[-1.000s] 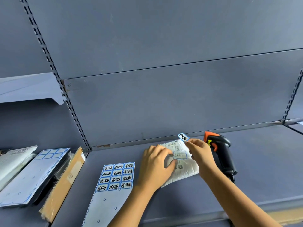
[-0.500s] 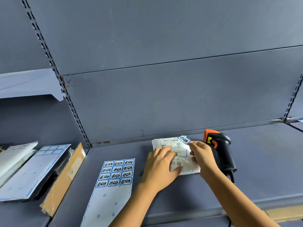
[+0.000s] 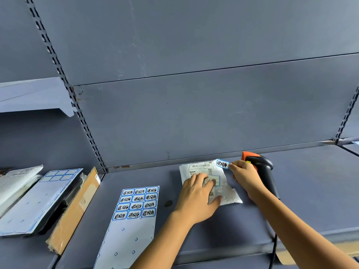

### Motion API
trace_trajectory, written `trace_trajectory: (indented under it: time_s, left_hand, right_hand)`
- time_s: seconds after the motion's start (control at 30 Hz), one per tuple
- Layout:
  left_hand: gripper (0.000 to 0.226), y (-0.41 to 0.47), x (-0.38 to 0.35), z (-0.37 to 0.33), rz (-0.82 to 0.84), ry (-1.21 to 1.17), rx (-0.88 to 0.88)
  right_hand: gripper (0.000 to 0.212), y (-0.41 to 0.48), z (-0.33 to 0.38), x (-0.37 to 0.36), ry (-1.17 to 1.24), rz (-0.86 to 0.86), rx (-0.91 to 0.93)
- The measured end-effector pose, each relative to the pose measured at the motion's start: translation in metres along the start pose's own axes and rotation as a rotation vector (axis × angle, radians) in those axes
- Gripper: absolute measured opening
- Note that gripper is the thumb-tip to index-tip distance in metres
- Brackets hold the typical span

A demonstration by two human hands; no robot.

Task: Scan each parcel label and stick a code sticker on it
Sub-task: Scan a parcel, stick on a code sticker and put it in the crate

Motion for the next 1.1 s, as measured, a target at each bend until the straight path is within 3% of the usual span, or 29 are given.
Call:
trace_trajectory:
  time_s: [0.13, 0.33, 0.5, 0.83, 1.1]
  left_hand:
    - [0.054, 0.002, -0.008, -0.002, 0.036, -0.054, 0.027]
    - [0.032, 0.014, 0.006, -0.003, -0.103, 0.046, 0.039]
    - [0.027, 0.029, 0.002, -0.004, -0.136, 0.081, 0.100]
    - [0.060, 0.025, -0.007, -0.009, -0.153, 0.186, 0.127]
    - [0.046, 0.023, -0.013, -0.012, -0.138, 0.238, 0.104]
  right_hand:
    - [0.028, 0.005, -0.003, 0.007, -0.064, -0.011, 0.007]
    - [0.026, 0.007, 0.002, 0.003, -0.176, 0.047, 0.056]
    - [0.022, 0.010, 0.011, -0.003, -0.376, 0.097, 0.123]
    - [0.032, 0.014, 0.019, -0.004, -0.519, 0.155, 0.170]
    - [0.024, 0.018, 0.014, -0.018, -0.534, 0.204, 0.125]
Point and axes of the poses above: each hand's wrist, its own y-axis towards the middle knuckle, its own x-axis out of the back of the hand, z = x × y, the point moved 7 cm from there along y, towards the middle knuckle, and after that the axes turned 10 degrees about x, right-handed, at the moved point
